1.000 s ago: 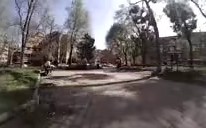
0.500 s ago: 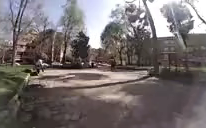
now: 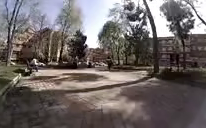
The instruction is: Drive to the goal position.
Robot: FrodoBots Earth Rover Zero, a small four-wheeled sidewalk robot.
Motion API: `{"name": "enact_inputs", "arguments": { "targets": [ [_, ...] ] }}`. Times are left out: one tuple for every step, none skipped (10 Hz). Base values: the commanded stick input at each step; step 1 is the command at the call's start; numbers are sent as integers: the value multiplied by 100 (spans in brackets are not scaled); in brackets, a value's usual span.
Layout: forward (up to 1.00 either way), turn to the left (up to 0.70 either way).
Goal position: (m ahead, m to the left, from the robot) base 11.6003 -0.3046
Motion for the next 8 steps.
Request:
{"name": "enact_inputs", "arguments": {
  "targets": [
    [70, 0],
    [70, 0],
    [70, 0],
    [70, 0],
    [70, 0],
    [70, 0],
    [70, 0],
    [70, 0]
  ]
}}
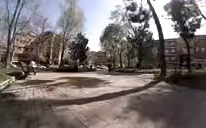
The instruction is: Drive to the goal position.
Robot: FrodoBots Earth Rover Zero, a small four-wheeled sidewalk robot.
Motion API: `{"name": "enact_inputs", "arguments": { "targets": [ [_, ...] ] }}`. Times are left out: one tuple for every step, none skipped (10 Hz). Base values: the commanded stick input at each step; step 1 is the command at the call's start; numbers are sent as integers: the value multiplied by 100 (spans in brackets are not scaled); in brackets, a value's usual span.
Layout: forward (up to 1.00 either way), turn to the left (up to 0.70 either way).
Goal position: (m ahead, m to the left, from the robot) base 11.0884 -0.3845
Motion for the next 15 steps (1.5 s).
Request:
{"name": "enact_inputs", "arguments": {
  "targets": [
    [70, 0],
    [70, 0],
    [70, 0],
    [70, 0],
    [70, 0],
    [70, 0],
    [70, 0],
    [70, 0],
    [70, 0],
    [70, 0],
    [70, 0],
    [70, 0],
    [70, 0],
    [70, 0],
    [70, 0]
  ]
}}
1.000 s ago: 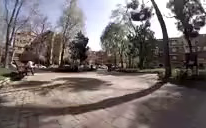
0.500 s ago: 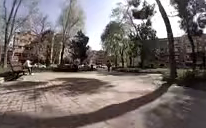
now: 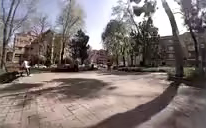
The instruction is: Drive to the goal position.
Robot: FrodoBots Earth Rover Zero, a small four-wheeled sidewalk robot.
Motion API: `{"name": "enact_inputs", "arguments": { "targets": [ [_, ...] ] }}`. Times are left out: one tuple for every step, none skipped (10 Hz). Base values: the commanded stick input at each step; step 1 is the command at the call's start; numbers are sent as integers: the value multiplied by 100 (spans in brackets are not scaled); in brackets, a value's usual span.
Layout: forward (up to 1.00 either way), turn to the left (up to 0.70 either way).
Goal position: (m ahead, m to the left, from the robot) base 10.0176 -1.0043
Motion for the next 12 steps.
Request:
{"name": "enact_inputs", "arguments": {
  "targets": [
    [70, 0],
    [70, 0],
    [70, 0],
    [70, 0],
    [70, 0],
    [70, 0],
    [70, 0],
    [70, 0],
    [70, 0],
    [70, 0],
    [70, 0],
    [70, 0]
  ]
}}
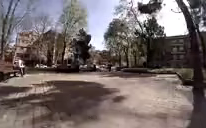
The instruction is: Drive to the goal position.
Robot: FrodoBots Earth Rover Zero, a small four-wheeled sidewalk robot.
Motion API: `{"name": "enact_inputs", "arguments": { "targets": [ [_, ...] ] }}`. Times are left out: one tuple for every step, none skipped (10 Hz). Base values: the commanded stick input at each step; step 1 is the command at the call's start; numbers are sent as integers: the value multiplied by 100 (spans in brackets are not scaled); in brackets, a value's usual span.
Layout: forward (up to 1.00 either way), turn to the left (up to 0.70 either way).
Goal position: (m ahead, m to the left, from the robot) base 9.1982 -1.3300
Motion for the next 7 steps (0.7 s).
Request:
{"name": "enact_inputs", "arguments": {
  "targets": [
    [70, 0],
    [70, 0],
    [70, 0],
    [70, 0],
    [70, 0],
    [70, 0],
    [70, 0]
  ]
}}
